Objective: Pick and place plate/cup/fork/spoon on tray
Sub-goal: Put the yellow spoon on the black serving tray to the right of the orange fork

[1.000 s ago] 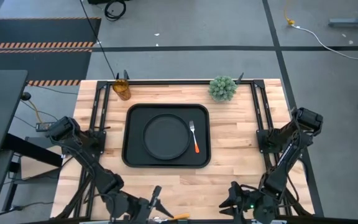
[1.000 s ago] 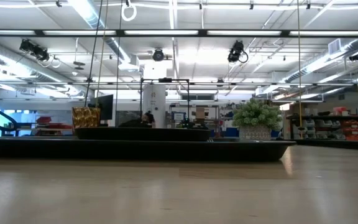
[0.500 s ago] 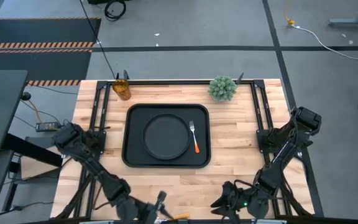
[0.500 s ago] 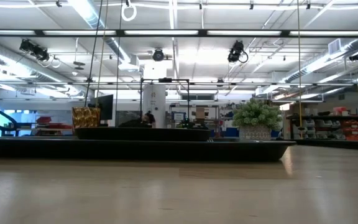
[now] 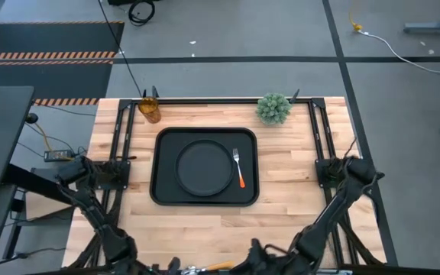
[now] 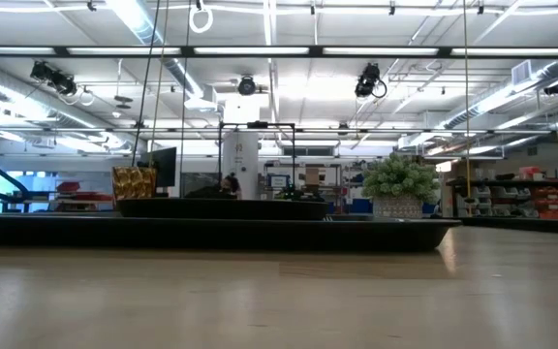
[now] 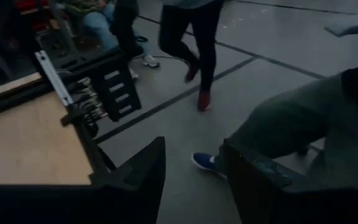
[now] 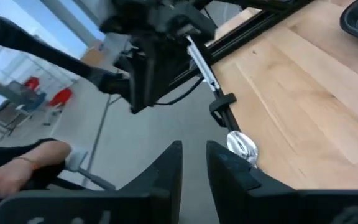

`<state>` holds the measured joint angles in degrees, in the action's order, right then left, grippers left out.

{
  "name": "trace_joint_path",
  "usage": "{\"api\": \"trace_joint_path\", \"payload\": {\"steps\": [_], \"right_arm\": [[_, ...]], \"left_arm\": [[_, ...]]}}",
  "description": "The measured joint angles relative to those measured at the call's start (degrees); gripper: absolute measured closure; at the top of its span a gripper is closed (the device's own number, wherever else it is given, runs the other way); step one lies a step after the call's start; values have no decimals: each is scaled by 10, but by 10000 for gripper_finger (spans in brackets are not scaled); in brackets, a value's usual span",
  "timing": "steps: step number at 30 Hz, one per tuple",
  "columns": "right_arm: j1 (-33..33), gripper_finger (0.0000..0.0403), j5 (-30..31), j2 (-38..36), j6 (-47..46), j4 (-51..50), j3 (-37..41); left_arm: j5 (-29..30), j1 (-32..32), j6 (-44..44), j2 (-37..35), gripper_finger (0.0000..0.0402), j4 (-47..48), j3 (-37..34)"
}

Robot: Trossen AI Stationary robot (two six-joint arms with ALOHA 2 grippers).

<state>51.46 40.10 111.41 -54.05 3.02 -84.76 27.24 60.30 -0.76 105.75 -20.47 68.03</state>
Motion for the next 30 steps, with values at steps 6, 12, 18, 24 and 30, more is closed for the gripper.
{"api": "trace_joint_path", "payload": {"steps": [6,12,18,24,30], "right_arm": [[-17,325,4,97,-4,-26,-97],[-18,325,-7,132,-57,-27,-119],[-19,325,0,132,-66,-37,-119],[-29,325,4,130,-42,-39,-119],[-44,325,3,130,-38,-77,-119]], "left_arm": [[74,43,11,-20,234,4,0],[91,69,-28,-42,219,38,0],[86,71,-120,-43,134,126,0],[89,71,-168,-43,54,192,0],[37,70,-227,-42,47,241,0]]}}
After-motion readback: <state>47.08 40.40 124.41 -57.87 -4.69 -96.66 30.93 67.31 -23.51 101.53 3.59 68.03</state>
